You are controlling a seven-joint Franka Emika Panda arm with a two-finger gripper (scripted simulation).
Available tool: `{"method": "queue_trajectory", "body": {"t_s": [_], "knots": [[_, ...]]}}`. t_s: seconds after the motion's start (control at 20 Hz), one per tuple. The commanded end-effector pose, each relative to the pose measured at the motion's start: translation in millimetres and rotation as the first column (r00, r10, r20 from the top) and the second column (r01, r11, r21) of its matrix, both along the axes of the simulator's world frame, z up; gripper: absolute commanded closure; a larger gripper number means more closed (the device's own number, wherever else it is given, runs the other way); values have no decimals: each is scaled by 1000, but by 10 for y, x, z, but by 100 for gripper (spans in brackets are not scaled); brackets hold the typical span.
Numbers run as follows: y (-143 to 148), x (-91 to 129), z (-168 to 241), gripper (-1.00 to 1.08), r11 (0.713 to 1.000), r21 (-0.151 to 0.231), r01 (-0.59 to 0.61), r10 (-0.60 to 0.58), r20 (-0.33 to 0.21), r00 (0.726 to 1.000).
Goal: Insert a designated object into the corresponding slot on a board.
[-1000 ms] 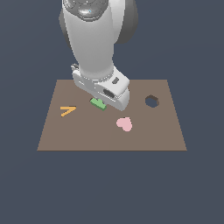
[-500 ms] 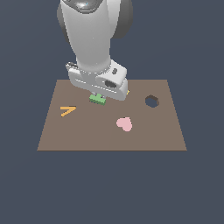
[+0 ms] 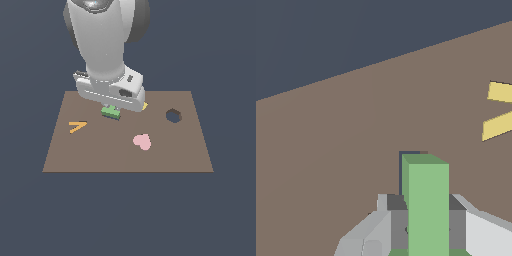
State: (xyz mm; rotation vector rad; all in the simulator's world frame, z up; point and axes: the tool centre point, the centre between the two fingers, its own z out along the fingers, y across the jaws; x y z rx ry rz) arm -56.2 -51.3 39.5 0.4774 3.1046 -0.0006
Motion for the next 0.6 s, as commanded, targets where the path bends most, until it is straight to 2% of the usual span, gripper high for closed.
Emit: {"method": "queue_trajectory", "body": {"t_s": [0.0, 0.3, 0.35, 0.55], "knots": [[0, 0, -4, 108, 1000, 0, 0, 0, 0, 1000], [-1, -1, -99, 108, 1000, 0, -4, 4, 0, 1000], [-1, -1, -99, -92, 1000, 0, -4, 4, 0, 1000], [-1, -1, -99, -92, 1000, 0, -4, 4, 0, 1000]]}}
